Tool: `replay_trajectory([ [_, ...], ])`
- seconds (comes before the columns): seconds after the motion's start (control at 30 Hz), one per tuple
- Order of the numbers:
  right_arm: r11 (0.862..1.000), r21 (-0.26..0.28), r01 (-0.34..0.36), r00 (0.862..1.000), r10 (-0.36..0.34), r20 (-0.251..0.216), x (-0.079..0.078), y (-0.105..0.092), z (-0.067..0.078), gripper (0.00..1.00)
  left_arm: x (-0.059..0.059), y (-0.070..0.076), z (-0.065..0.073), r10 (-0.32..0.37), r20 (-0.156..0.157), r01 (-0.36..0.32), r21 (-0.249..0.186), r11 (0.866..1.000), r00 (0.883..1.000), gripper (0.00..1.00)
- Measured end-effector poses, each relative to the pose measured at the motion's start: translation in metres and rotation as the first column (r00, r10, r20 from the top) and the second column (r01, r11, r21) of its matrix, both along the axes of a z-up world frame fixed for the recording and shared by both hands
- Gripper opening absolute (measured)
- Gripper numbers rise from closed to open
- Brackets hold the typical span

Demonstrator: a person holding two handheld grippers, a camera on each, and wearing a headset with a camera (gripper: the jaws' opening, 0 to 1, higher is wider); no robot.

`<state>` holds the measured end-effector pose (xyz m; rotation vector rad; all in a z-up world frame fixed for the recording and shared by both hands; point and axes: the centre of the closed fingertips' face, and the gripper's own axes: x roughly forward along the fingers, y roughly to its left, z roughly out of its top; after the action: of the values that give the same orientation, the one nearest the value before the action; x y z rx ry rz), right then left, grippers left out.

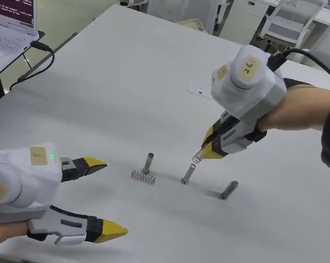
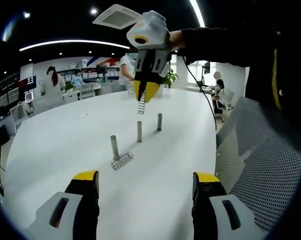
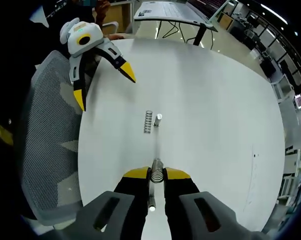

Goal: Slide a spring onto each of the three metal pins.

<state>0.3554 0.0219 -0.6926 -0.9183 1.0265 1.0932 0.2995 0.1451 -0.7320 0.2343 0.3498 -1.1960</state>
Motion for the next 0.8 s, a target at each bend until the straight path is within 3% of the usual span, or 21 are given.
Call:
replay_trajectory([
  [0.37,0.998,-0.064,-0.025,1.000,0.024,-0.020,0.005,-0.008,-0.016,0.08,0.002,0.000,0.001,0.003,0.003,-0.003,-0.004,1.000,1.000,0.72],
  [0.8,0.998,-0.066,-0.024,0.999,0.022,-0.039,0.005,-0.008,-0.020,0.08,0.002,0.000,0.001,0.000,-0.001,0.000,-0.003,1.000,1.000,0.69],
])
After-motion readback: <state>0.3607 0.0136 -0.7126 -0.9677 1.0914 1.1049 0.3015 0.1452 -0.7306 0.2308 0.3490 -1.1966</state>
